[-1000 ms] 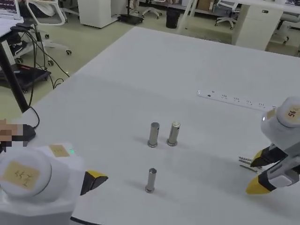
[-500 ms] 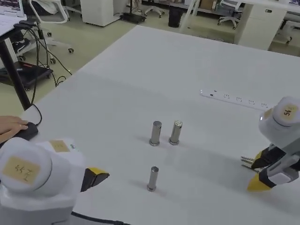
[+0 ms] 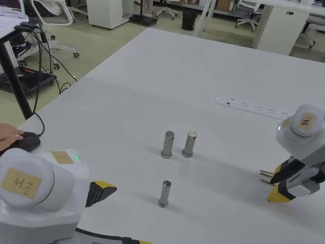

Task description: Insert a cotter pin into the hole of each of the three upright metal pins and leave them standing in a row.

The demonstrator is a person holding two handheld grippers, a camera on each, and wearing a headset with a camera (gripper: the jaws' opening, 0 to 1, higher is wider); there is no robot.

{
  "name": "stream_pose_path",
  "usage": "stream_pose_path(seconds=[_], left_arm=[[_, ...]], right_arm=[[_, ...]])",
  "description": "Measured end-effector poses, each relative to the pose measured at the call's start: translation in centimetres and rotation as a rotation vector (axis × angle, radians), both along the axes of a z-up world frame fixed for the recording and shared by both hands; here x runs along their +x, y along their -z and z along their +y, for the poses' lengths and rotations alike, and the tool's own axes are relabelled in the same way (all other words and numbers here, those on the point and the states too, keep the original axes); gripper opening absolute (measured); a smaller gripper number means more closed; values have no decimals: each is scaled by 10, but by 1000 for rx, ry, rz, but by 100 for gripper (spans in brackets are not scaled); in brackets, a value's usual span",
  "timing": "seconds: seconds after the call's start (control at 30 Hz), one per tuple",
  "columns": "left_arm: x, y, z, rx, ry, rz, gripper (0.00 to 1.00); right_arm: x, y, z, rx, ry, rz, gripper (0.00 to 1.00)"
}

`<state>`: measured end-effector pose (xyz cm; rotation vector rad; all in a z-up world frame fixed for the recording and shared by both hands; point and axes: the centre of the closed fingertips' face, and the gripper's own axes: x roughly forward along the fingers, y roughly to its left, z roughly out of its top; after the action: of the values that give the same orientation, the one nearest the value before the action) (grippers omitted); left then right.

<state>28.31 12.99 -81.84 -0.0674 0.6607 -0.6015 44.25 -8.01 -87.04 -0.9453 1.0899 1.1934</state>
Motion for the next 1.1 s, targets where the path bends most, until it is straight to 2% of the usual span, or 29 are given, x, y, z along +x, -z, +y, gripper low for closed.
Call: stream_pose_path(seconds=[0.17,0.37,0.43,0.5,0.53,0.7,0.93,1.1], left_arm=[[-1,2,0,5,0,6,87],[0,0,-1,-1,-4,2,87],[0,0,-1,-8,-10,4,86],[0,0,-1,-12,-12,5,86],[0,0,-1,-11,-12,6,86],[2,-1,0,-1,-11,1,85],[4,-2,0,10,-7,-7,85],[3,-1,1,15,-3,0,85]], right_arm=[[-3,0,3,-25,-37,-3,22],[6,1,1,-39,6,-15,13],[11,2,1,-45,35,-30,9],[19,3,-1,-62,16,-78,4],[15,4,0,-60,19,-56,4],[16,4,0,-93,-11,-83,4],[18,4,0,-96,-15,-98,2],[17,3,0,-99,-7,-102,2]])
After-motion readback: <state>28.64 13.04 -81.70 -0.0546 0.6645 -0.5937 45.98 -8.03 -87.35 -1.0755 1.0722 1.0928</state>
